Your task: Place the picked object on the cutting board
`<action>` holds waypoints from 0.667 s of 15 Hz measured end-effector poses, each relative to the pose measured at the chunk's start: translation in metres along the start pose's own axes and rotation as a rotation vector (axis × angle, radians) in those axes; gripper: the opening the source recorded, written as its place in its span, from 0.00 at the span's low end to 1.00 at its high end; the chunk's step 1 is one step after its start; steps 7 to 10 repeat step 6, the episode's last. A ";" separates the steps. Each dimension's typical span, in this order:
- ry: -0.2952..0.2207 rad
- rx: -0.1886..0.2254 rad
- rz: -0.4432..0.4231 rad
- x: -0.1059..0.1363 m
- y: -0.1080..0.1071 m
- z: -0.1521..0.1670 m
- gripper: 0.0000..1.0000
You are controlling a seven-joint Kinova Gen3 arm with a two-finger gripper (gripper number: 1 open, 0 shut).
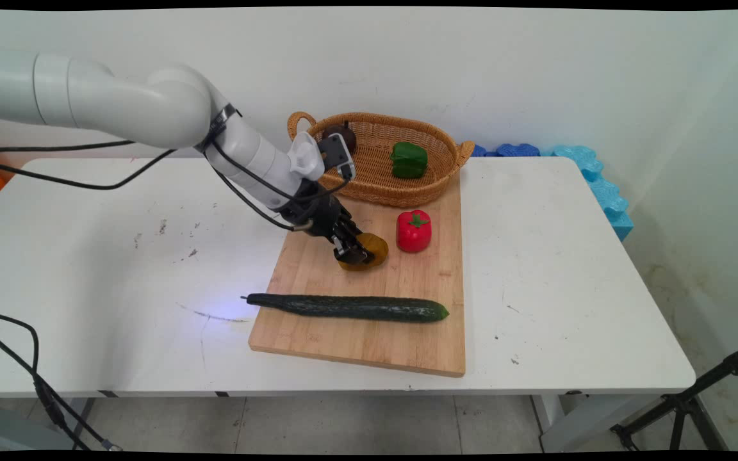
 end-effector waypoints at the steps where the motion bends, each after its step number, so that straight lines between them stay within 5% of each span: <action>1: 0.001 0.000 0.000 -0.001 0.001 0.003 0.00; 2: 0.003 0.000 0.001 -0.003 0.001 0.005 1.00; 10: 0.011 0.000 0.009 -0.006 0.004 0.011 1.00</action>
